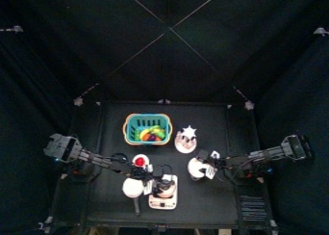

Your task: Grab kettle handle

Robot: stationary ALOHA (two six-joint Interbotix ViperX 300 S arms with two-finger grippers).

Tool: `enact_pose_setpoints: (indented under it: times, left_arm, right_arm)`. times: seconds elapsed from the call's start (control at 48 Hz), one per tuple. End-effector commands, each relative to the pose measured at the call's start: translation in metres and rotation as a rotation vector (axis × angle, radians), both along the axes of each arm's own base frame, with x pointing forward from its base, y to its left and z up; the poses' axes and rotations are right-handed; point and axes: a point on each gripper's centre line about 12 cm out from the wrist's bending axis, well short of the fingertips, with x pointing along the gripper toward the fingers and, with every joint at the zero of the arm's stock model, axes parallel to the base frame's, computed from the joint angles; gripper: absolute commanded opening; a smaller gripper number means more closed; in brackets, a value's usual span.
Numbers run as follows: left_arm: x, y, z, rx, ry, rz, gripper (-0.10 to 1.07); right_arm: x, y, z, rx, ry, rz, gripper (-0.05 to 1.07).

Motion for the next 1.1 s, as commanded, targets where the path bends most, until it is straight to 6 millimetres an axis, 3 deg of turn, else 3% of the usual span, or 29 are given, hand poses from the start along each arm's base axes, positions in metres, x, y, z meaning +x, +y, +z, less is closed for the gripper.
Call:
enact_pose_setpoints:
  times: [0.0, 0.208, 0.312, 1.083]
  left_arm:
    - [0.006, 0.001, 0.011, -0.006, -0.029, 0.004, 0.9]
    - [0.008, 0.008, 0.007, -0.005, -0.011, 0.019, 0.64]
    - [0.008, 0.012, 0.006, -0.006, -0.006, 0.03, 0.56]
    - [0.003, 0.017, 0.028, -0.004, -0.078, 0.039, 0.56]
  right_arm:
    - [0.003, 0.0, 0.005, 0.002, -0.024, 0.001, 0.86]
    - [0.003, -0.001, 0.006, 0.003, -0.031, 0.0, 0.86]
    - [0.003, -0.001, 0.005, 0.003, -0.03, 0.0, 0.86]
    - [0.003, 0.0, 0.004, 0.003, -0.031, 0.003, 0.86]
